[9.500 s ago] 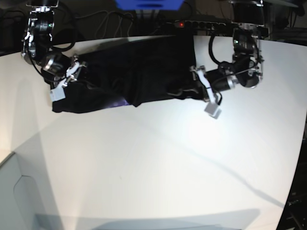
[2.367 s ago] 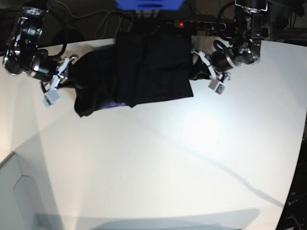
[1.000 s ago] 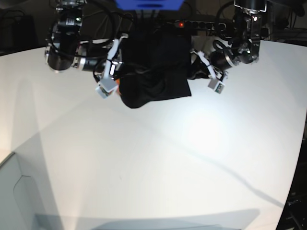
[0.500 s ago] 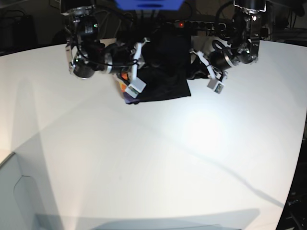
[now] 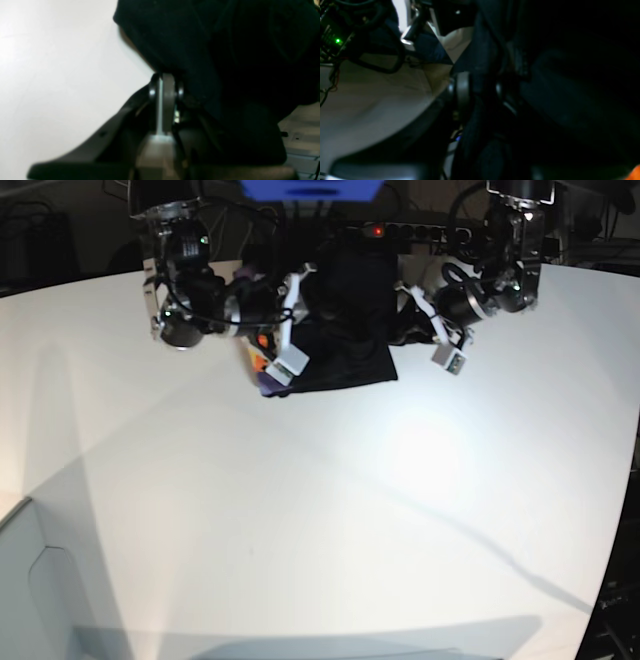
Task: Fold the T-shirt properly
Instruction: 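Move the right gripper along the bundle toward the left gripper, then grasp the black bundle's end with the right gripper beside the left gripper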
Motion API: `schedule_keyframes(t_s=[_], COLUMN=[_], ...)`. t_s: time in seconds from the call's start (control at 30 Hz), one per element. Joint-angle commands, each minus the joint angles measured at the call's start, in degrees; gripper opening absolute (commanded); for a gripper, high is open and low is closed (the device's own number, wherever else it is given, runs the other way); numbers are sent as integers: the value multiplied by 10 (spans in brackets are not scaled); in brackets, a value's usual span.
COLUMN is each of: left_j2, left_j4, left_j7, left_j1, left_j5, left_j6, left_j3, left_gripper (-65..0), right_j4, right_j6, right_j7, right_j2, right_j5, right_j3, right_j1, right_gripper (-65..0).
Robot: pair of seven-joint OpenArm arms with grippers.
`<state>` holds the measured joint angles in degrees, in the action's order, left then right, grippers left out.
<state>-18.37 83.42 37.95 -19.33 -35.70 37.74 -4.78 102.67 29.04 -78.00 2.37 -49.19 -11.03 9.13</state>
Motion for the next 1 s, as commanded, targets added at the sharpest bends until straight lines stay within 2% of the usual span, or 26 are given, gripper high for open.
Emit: schedule_keyframes(t_s=[0.0,0.1,0.33,0.47,0.77,0.97], left_j2=[-5,-5,-6,-8,-9,-9], left_j4=[-10,-10,-10,-10,-11,-10], left_j7=[86,86,86,86,86,86], left_j1=[-17,-17,-17,-17,-15,-15], left_j5=[82,82,82,82,82,82], left_j6=[-24,-24,-24,-24,-24,-24], left_j3=[6,6,6,6,6,6], left_gripper=[-610,-610,-610,-610,-610,-610], right_j4=[23,61,92,95,92,65], right_j6=[-3,-3,-3,-3,-2,-2], right_j7=[9,9,5,9,9,9], right_j2=[-2,-3,-14,-14,-6,-14], right_j5=[-15,-15,-17,-17,-14,32], right_j3=[-1,0,-2,-43,-84,-88], right_j1=[-6,-5,-5,-7,-38,-58], right_gripper=[-481,-448,-436,-436,-435,-435])
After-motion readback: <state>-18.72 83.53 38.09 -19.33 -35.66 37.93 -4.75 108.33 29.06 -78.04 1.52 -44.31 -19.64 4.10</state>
